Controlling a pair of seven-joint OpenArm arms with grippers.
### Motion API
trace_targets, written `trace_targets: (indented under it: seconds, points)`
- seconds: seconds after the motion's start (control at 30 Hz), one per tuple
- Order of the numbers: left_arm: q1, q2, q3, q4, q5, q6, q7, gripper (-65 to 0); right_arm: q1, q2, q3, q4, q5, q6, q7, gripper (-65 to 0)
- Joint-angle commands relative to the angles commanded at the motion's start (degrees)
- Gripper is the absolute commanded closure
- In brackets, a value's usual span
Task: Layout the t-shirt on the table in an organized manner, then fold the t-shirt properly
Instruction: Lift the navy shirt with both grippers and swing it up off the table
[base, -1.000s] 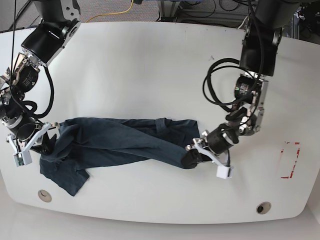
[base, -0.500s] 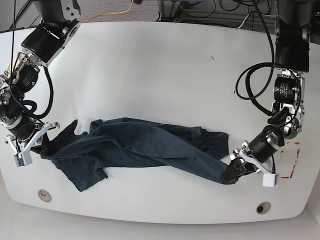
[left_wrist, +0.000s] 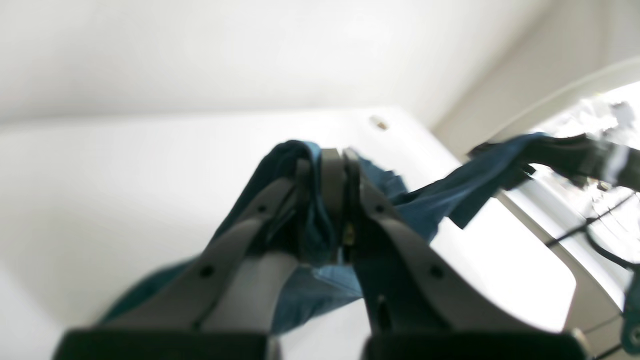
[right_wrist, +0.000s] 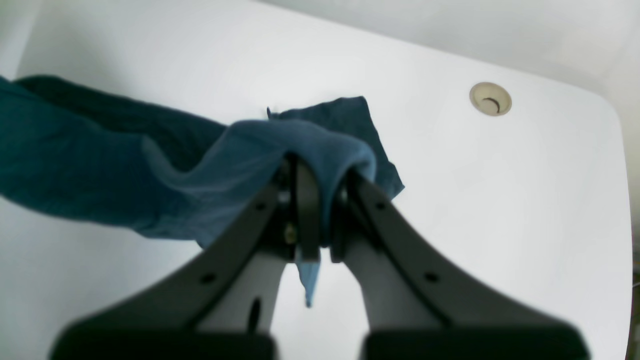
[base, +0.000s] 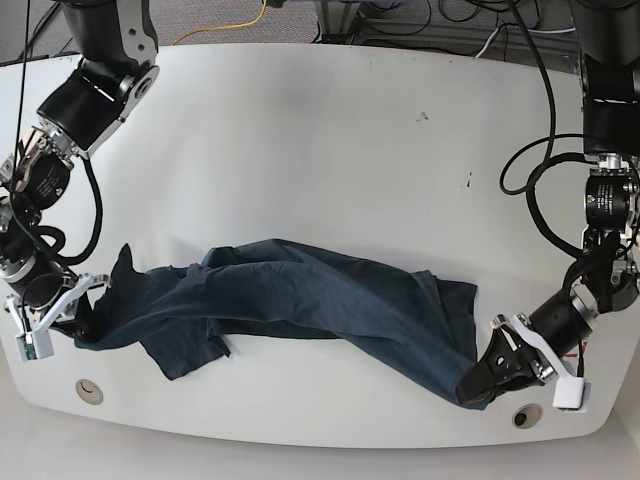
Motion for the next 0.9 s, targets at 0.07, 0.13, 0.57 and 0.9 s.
trace_targets:
  seconds: [0.07,0.13,0.57,0.9]
  points:
    - [-2.37,-1.93,0.26,0.0,-1.23,0.0,0.0,0.0,2.02,0.62,-0.35,-1.23,0.0,0.0,0.0,-0.5]
    - [-4.57,-2.9,0.35,0.0,-1.85,-0.09,0.0,0.0,3.6,1.32,-2.02,-2.46,0.0,0.0,0.0,-0.5]
    - [-16.53,-5.54,0.35,-4.66,-4.66,-0.18,0.09,0.0,12.48,5.27,-7.12,-3.25,-0.53,0.0,0.0,-0.3]
    - [-26.02,-5.54,0.44,-8.62,-4.66,-0.26,0.35,0.0,23.21,7.12,-12.66,-3.25,-5.19,0.0,0.0,-0.2]
